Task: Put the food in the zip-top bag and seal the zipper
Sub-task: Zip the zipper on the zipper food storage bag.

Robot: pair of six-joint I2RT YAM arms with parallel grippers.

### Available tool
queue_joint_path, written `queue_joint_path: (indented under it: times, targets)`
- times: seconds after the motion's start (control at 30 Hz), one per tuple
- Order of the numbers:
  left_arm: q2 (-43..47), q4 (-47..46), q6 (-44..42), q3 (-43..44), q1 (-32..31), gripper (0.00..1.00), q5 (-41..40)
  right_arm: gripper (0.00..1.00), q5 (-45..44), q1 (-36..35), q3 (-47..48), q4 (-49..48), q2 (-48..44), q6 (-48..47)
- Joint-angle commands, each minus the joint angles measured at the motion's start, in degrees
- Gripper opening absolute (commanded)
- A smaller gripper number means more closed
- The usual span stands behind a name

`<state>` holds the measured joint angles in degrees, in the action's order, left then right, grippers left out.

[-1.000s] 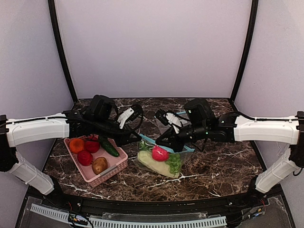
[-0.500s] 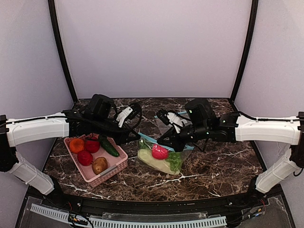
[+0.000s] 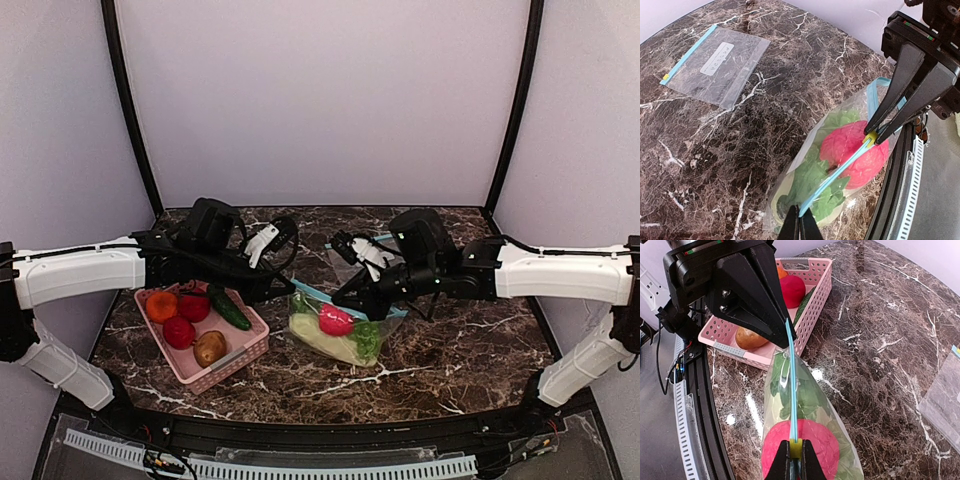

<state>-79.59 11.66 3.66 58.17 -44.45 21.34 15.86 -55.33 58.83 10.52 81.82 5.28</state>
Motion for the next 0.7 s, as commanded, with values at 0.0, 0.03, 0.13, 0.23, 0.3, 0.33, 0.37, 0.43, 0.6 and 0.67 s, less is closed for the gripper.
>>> queue_joint_path:
  times: [0.0, 0.03, 0.13, 0.23, 0.3, 0.33, 0.37, 0.43, 0.6, 0.67]
  targets:
    - [0.4, 1.8, -0.4, 0.5, 1.6, 0.01, -0.5, 0.00, 1.3, 0.4, -1.3, 2.9, -2.2, 1.2]
    - [0.5, 1.4, -0.6, 0.4, 1.6, 0.02, 4.2, 0.00, 2.7, 0.4, -1.4, 2.2, -2.1, 1.3]
    - [0.8, -1.1, -0.7, -0.3, 1.4, 0.25, 13.5, 0.00, 6.4, 0.2, -1.5, 0.2, -2.1, 1.7]
    - [0.9, -1.5, -1.1, -0.7, 1.1, 0.60, 17.2, 0.00, 7.6, 0.0, -1.4, -0.8, -1.8, 1.8]
    - [0.7, -1.5, -1.6, -0.8, 0.4, 0.76, 18.1, 0.00, 8.0, 0.0, -1.4, -1.2, -1.6, 1.9]
    - [0.6, -1.2, -1.9, -0.9, -0.5, 0.81, 17.9, 0.00, 8.2, -0.1, -1.3, -1.3, -1.5, 1.9]
    - [0.4, -1.0, -2.7, -0.7, -1.0, 0.83, 17.6, 0.00, 8.5, -0.1, -1.3, -1.4, -1.3, 2.1]
    - [-0.2, -0.2, -3.2, -0.4, -2.8, 0.84, 15.9, 0.00, 8.9, -0.3, -1.0, -1.5, -0.9, 2.1]
    - [-2.2, 1.0, -4.6, 0.6, -4.1, 0.71, 13.6, 0.00, 10.2, -0.8, -0.6, -1.8, -0.6, 1.9]
    - [-3.0, 1.0, -4.3, 0.9, -4.2, 0.62, 14.1, 0.00, 10.7, -1.0, -0.5, -1.8, -0.3, 1.9]
